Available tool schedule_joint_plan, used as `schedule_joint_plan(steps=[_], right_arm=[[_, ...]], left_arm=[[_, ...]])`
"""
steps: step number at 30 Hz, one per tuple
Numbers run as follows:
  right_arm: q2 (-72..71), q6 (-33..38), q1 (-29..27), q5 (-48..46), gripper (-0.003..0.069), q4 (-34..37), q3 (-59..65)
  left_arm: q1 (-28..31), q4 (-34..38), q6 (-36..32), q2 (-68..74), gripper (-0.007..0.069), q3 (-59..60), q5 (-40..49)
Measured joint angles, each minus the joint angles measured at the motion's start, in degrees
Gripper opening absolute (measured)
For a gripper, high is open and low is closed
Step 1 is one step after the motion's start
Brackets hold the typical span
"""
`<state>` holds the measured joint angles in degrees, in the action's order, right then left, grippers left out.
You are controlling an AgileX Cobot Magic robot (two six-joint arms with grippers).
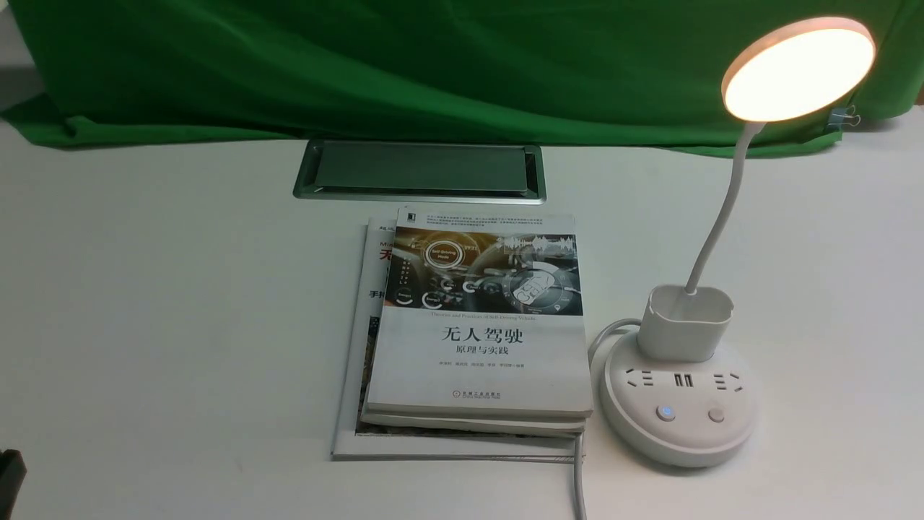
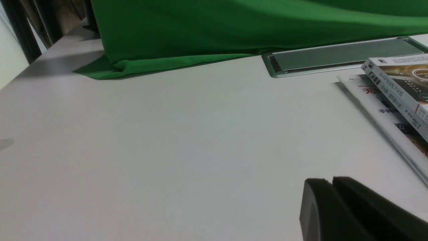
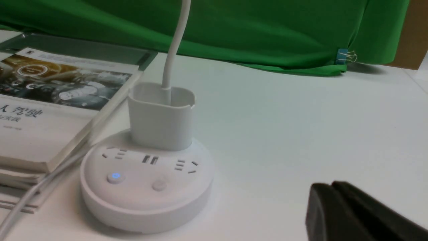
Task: Turn off the desk lamp on the white desktop by hand.
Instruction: 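Press the power button on the lamp base to turn the lamp off with the right gripper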
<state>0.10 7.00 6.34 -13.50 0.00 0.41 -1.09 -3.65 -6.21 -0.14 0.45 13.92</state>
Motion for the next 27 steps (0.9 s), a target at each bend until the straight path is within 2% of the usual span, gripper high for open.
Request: schedule_joint_plan(steps=[6, 12, 15, 23, 27], right_arm=[[0.0, -1.6, 0.0, 2.2, 0.0056, 0.9, 0.0], [0.0, -20.3, 0.0, 15.9, 0.0056, 5.1, 0.0], [0.0, -23.6, 0.0, 20.2, 0.0057, 5.5, 0.0], [0.0, -24.1, 0.0, 22.7, 0.0056, 5.7, 0.0], [2.3, -24.0, 0.2, 13.5, 0.0056, 5.7, -3.9]], left_arm=[[0.0, 0.0, 0.0, 0.0, 0.002, 0.0, 0.0], [0.0, 0.0, 0.0, 0.0, 0.002, 0.0, 0.0], [0.0, 0.0, 0.0, 0.0, 0.002, 0.0, 0.0], [0.0, 0.0, 0.1, 0.0, 0.002, 0.0, 0.0], [0.0, 0.0, 0.1, 0.0, 0.002, 0.0, 0.0]])
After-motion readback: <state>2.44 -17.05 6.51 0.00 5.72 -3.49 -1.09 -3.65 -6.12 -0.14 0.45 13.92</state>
